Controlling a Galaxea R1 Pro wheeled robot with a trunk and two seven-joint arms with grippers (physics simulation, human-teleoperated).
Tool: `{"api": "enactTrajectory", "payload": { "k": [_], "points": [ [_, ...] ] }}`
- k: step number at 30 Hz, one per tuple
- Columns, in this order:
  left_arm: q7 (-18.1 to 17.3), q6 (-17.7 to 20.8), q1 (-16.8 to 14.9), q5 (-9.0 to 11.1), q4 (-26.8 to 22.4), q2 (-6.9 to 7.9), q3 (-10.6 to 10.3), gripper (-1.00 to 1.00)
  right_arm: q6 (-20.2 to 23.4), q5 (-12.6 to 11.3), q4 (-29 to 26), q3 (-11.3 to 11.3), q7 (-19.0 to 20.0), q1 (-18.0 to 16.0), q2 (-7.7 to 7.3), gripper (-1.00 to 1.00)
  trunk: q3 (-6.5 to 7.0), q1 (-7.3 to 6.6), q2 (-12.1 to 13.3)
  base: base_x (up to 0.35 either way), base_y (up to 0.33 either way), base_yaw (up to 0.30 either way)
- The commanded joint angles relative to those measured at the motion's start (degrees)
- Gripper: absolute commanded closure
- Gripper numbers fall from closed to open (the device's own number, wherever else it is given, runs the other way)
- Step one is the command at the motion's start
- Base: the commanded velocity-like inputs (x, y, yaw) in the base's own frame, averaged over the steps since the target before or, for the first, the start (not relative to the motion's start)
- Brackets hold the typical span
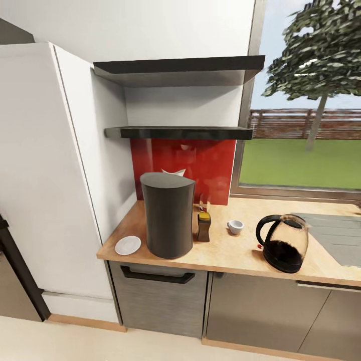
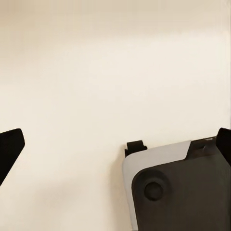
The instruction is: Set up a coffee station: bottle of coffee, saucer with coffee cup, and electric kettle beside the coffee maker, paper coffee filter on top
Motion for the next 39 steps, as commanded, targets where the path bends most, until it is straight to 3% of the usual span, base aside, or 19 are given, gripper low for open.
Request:
{"api": "enactTrajectory", "payload": {
  "k": [1,2,7,9,12,16,20,25,27,31,32,36,39],
  "points": [
    [-0.2,-0.26,-0.01,-0.53,-0.33,-0.14,0.5,-1.0,-0.19,0.53,0.02,-0.5,0.19,-0.02,-0.05,-1.0,-0.02,0.02,-0.04,0.0,0.0,0.0],
    [-0.53,-0.93,-0.08,-0.52,-2.72,-1.16,0.43,-1.0,-0.13,0.52,-0.1,-0.49,0.19,0.01,-0.12,-1.0,-0.02,0.02,-0.04,0.0,0.0,0.0],
    [-3.39,-1.8,-0.46,-0.45,-11.98,-2.97,0.41,-1.0,-0.17,0.59,-0.3,-0.5,0.19,0.0,-0.71,-1.0,-0.02,0.02,-0.04,0.0,0.0,0.0],
    [-8.09,-1.62,-0.67,-0.44,-16.76,-3.74,0.41,-1.0,-0.18,0.6,-0.32,-0.5,0.18,0.01,-1.45,-1.0,-0.02,0.02,-0.04,0.0,0.0,0.0],
    [-18.29,-1.07,-1.08,-0.39,-23.04,-4.67,0.41,-1.0,-0.19,0.6,-0.3,-0.47,0.17,-0.02,-3.3,-1.0,-0.02,0.02,-0.04,0.0,0.0,0.0],
    [-28.55,0.77,-4.2,-0.35,-28.34,-5.78,0.41,-1.0,-0.13,0.54,-0.22,-0.5,0.12,0.0,-6.01,-1.0,-0.02,0.02,-0.04,0.0,0.0,0.0],
    [-37.01,6.46,-10.02,-0.43,-30.18,-7.78,0.36,-1.0,-0.11,0.46,-0.09,-0.5,0.11,0.02,-8.14,-1.0,-0.02,0.02,-0.04,0.0,0.0,0.0],
    [-46.73,14.1,-19.1,-0.58,-30.64,-10.06,0.2,-1.0,-0.1,0.5,-0.04,-0.5,0.1,0.0,-8.94,-1.0,-0.02,0.02,-0.04,0.0,0.0,0.0],
    [-48.78,16.27,-21.57,-0.59,-30.67,-10.66,-0.26,-1.0,-0.1,0.51,-0.04,-0.5,0.1,0.01,-8.98,-1.0,-0.02,0.02,-0.04,0.0,0.0,0.0],
    [-53.06,21.99,-27.27,-0.42,-30.69,-11.72,-3.83,-1.0,-0.1,0.51,-0.03,-0.45,0.12,-0.02,-9.02,-1.0,-0.02,0.02,-0.04,0.0,0.0,0.0],
    [-54.43,25.71,-31.46,-0.16,-30.69,-14.08,-5.28,-1.0,-0.1,0.52,0.02,-0.39,0.17,-0.01,-8.97,-1.0,-0.02,0.02,-0.04,0.0,0.0,0.0],
    [-54.88,27.34,-34.17,0.34,-30.63,-15.68,-5.45,-1.0,0.1,0.62,0.09,-0.23,0.26,0.02,-8.55,-1.0,-0.02,0.02,-0.04,0.0,0.0,0.0],
    [-56.76,27.69,-35.23,2.5,-30.5,-15.94,-5.49,-1.0,0.23,0.86,0.21,-0.09,0.48,0.02,-8.25,-1.0,-0.02,0.02,-0.04,0.0,0.0,0.0]
  ]
}}
